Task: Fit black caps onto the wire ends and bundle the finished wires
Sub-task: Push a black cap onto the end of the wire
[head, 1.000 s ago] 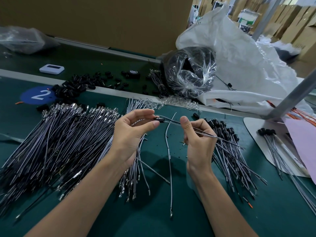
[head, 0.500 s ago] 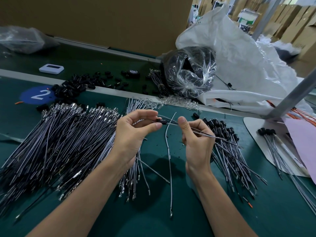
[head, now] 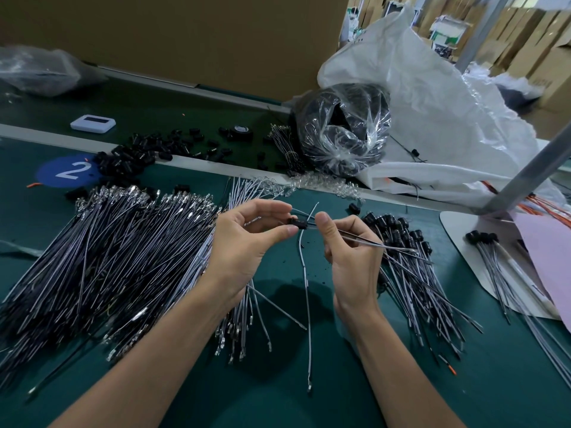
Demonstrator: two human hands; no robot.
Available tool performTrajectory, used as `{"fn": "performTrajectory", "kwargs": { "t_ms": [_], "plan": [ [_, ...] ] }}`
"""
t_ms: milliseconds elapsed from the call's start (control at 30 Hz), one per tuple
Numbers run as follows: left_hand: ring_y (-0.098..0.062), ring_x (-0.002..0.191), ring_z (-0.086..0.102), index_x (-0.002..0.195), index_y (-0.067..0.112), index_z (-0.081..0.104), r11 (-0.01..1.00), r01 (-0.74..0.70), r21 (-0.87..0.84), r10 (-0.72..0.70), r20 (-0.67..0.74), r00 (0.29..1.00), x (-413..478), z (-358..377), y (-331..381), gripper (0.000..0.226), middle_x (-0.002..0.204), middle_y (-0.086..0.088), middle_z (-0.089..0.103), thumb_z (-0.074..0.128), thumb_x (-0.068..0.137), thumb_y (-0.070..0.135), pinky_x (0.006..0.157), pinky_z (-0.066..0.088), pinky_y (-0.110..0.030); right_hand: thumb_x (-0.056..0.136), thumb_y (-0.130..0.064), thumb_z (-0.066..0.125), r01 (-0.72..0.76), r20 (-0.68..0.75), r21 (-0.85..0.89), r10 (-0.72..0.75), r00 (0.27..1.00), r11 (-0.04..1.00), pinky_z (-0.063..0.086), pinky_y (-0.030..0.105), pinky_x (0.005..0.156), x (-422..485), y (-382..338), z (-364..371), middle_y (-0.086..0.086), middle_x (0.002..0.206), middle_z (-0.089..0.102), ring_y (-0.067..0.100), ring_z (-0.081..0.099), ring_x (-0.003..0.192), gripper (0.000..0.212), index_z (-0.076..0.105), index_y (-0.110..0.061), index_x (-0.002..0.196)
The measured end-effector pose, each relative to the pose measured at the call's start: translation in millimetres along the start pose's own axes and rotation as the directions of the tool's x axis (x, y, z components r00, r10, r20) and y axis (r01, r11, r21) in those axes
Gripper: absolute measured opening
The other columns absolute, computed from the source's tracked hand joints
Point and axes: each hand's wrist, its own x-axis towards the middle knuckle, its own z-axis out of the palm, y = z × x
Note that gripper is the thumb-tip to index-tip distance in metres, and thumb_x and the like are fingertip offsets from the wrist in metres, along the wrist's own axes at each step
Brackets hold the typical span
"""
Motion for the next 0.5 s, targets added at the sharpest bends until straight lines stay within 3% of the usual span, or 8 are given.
{"fn": "performTrajectory", "kwargs": {
  "t_ms": [400, 500],
  "plan": [
    [-0.011, 0.075, 0.072, 0.091, 0.017, 0.073, 0.999, 0.025, 0.035, -0.026, 0.029, 0.999, -1.6, 2.6, 1.2, 0.037, 0.085, 0.001, 0.074, 0.079, 0.065, -0.011, 0.071, 0.053, -0.017, 0.076, -0.041, 0.075, -0.044, 0.097, -0.014, 0.045, 0.994, 0.999, 0.032, 0.013, 0.049, -0.1, 4.2, 1.2, -0.010, 0.051, 0.051, 0.004, 0.040, 0.047, 0.028, 0.062, -0.020, 0.062],
    [-0.013, 0.078, 0.073, 0.090, 0.015, 0.072, 1.000, 0.022, 0.019, -0.022, 0.006, 1.000, -1.4, 2.7, 0.5, 0.037, 0.083, 0.002, 0.075, 0.079, 0.065, -0.011, 0.071, 0.054, -0.016, 0.077, -0.039, 0.075, -0.048, 0.128, 0.050, 0.041, 0.991, 0.998, 0.037, 0.011, 0.051, 0.0, 3.8, 0.9, -0.009, 0.058, 0.060, 0.000, 0.049, 0.051, 0.025, 0.065, -0.017, 0.074]
  ]
}}
